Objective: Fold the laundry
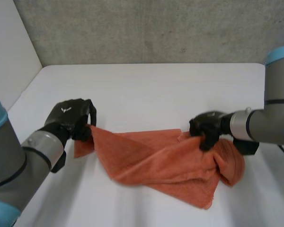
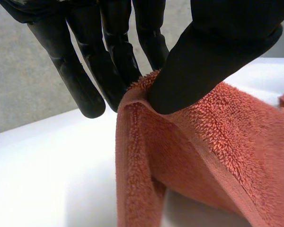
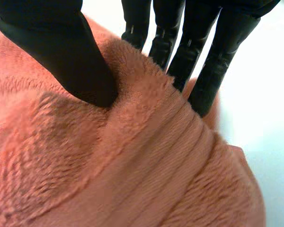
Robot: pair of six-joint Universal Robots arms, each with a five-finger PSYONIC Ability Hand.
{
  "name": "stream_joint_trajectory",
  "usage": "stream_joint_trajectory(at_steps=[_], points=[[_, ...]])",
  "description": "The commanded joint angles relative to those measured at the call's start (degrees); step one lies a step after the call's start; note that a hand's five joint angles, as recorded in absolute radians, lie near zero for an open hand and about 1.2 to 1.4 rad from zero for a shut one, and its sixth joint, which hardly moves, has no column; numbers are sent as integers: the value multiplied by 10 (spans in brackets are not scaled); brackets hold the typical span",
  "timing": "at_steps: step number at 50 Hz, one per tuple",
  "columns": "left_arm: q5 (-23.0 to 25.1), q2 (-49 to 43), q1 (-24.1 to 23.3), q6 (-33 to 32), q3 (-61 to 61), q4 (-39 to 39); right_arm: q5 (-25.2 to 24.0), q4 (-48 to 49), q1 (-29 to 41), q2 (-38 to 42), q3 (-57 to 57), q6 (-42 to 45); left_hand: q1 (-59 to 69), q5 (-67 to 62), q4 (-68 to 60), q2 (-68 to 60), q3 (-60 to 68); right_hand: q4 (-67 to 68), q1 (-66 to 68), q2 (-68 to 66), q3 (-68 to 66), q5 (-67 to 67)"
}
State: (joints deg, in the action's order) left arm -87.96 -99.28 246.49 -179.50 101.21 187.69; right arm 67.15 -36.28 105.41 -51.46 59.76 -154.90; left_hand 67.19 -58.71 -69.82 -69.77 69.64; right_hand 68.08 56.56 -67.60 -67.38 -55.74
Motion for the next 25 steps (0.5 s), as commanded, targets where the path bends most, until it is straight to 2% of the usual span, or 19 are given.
stream_joint_trajectory(at_steps=[1,2,4,5,7,8,9,10,12,18,21,25], points=[[-1,-50,9,-44,-145,11,53,91,1,-42,-146,-36,128,-113,-102,-102,104,119,234,-124,-126,-143],[-1,-50,9,-44,-145,11,54,91,1,-43,-146,-36,128,-113,-102,-102,104,119,234,-124,-126,-143],[-16,-58,23,-67,-249,35,94,208,0,-88,-188,-71,128,-113,-102,-102,104,119,234,-124,-126,-143],[-16,-58,23,-67,-249,35,94,209,0,-88,-188,-71,128,-113,-102,-102,104,119,234,-124,-126,-143],[-31,-56,28,-69,-290,58,126,346,-3,-147,-173,-98,128,-113,-102,-102,104,119,234,-124,-126,-143],[-49,-55,32,-70,-325,93,126,347,-3,-147,-173,-98,128,-113,-102,-102,104,119,234,-124,-126,-143],[-69,-51,36,-71,-347,133,131,402,-5,-174,-146,-105,128,-113,-102,-102,104,119,234,-124,-126,-143],[-69,-51,36,-71,-348,133,131,402,-5,-174,-146,-105,128,-113,-102,-102,104,119,234,-124,-126,-143],[-90,-43,43,-73,-355,197,128,465,-6,-218,-74,-105,128,-113,-102,-102,104,119,234,-124,-126,-143],[-93,-27,44,-73,-311,198,111,499,-6,-268,56,-103,128,-113,-102,-102,104,119,234,-124,-126,-143],[-95,-26,44,-72,-260,183,105,498,-6,-271,83,-98,128,-113,-102,-102,104,119,234,-124,-126,-143],[-98,-26,45,-71,-162,161,91,496,-9,-270,177,-72,128,-113,-102,-102,104,119,234,-124,-126,-143]])
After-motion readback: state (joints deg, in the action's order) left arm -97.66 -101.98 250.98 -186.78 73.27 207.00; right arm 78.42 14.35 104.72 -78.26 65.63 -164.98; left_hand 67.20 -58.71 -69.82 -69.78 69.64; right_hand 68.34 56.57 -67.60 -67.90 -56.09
